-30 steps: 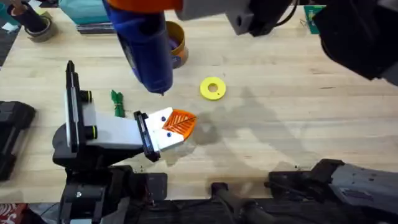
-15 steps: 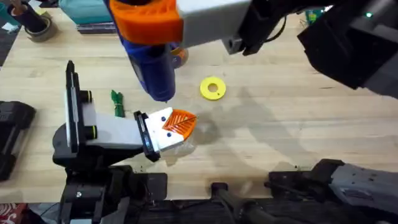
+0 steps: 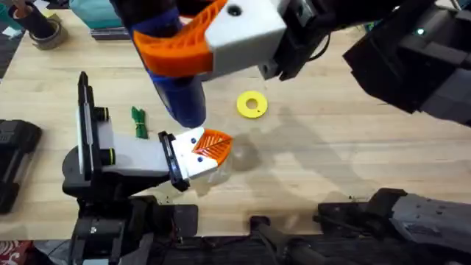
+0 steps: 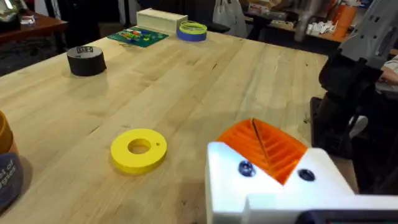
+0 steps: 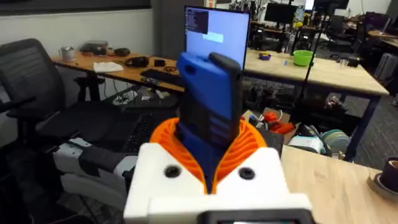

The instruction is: Pick up the gripper from the table and insert it into the empty holder that is missing its gripper. Then pick up a screw, insert it into the mounting hole, and use the screwdriver to tighten it. Finally, clean up the table by picking up the vegetable and placing it into the bucket.

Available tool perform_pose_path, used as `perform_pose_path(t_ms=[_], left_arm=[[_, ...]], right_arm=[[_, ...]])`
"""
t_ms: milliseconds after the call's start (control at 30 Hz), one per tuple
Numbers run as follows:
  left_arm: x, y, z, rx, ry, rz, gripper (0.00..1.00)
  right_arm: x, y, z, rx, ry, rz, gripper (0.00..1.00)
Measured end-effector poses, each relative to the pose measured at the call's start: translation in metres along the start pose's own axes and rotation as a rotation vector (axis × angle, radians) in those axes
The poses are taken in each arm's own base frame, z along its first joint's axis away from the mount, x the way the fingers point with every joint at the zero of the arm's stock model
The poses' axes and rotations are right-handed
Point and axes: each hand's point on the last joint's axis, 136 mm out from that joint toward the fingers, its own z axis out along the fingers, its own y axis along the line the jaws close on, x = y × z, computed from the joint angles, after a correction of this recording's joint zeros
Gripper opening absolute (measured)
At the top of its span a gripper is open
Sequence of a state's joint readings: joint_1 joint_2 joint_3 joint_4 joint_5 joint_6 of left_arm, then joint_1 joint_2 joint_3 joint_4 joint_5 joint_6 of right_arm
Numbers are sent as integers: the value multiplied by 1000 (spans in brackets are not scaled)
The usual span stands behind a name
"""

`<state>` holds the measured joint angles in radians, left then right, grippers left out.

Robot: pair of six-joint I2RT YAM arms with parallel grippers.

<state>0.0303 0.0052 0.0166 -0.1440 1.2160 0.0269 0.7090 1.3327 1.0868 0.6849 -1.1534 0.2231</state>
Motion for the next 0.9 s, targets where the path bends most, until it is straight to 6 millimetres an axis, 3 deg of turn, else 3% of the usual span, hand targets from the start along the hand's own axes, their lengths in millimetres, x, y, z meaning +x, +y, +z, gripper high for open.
perform_pose_path(t_ms=[333,900], left_arm=[[0,0,0,0,0,0,3],[0,0,0,0,0,0,3]], right_arm=[[5,7,6,-25,2,-29,23],[25,-4,9,-21,22,-5,23]])
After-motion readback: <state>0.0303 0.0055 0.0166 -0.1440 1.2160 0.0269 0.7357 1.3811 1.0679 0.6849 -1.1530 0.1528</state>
